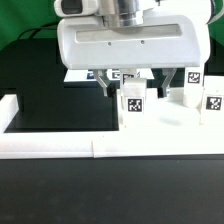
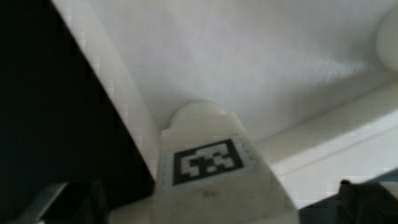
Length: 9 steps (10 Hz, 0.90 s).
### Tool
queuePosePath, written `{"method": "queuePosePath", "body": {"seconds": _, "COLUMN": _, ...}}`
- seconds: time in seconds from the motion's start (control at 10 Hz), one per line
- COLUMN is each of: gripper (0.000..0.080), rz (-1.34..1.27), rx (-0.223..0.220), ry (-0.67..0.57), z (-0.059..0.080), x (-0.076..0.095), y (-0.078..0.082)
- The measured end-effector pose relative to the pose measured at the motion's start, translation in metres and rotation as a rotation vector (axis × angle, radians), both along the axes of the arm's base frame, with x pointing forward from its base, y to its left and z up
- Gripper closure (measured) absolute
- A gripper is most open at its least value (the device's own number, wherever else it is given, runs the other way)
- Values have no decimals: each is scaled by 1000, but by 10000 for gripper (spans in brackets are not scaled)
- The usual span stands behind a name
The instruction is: Assemble square table
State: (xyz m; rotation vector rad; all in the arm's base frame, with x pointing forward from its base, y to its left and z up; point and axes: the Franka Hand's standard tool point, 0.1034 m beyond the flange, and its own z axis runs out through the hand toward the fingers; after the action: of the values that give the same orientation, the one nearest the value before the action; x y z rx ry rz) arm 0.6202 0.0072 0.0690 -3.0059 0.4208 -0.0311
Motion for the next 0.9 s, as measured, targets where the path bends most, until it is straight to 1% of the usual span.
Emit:
{"method": "queuePosePath", "body": {"seconds": 0.1, "gripper": 151, "rz": -42, "rx": 1, "ry": 4, "z": 0, "x": 0, "y": -1}}
{"method": "queuePosePath", "body": {"seconds": 0.2, "gripper": 243, "rz": -66, "rx": 2, "ry": 7, "z": 0, "x": 0, "y": -1}}
{"method": "queuePosePath", "body": {"seconds": 0.3, "gripper": 425, "rz": -97, "rx": 3, "ry": 10, "z": 0, "x": 0, "y": -1}}
{"method": "queuePosePath", "body": {"seconds": 0.4, "gripper": 509, "rz": -177, "rx": 5, "ry": 18, "z": 0, "x": 0, "y": -1}}
{"method": "queuePosePath", "body": {"seconds": 0.6, "gripper": 509, "rz": -447, "rx": 16, "ry": 46, "z": 0, "x": 0, "y": -1}}
{"method": "queuePosePath", "body": {"seconds": 0.7, "gripper": 509, "rz": -643, "rx": 32, "ry": 64, "z": 2, "x": 2, "y": -2}}
{"method": "queuePosePath", "body": {"seconds": 0.8, "gripper": 509, "rz": -911, "rx": 48, "ry": 108, "z": 4, "x": 3, "y": 1}}
{"method": "queuePosePath", "body": {"seconds": 0.9, "gripper": 509, "rz": -1119, "rx": 66, "ry": 135, "z": 3, "x": 4, "y": 0}}
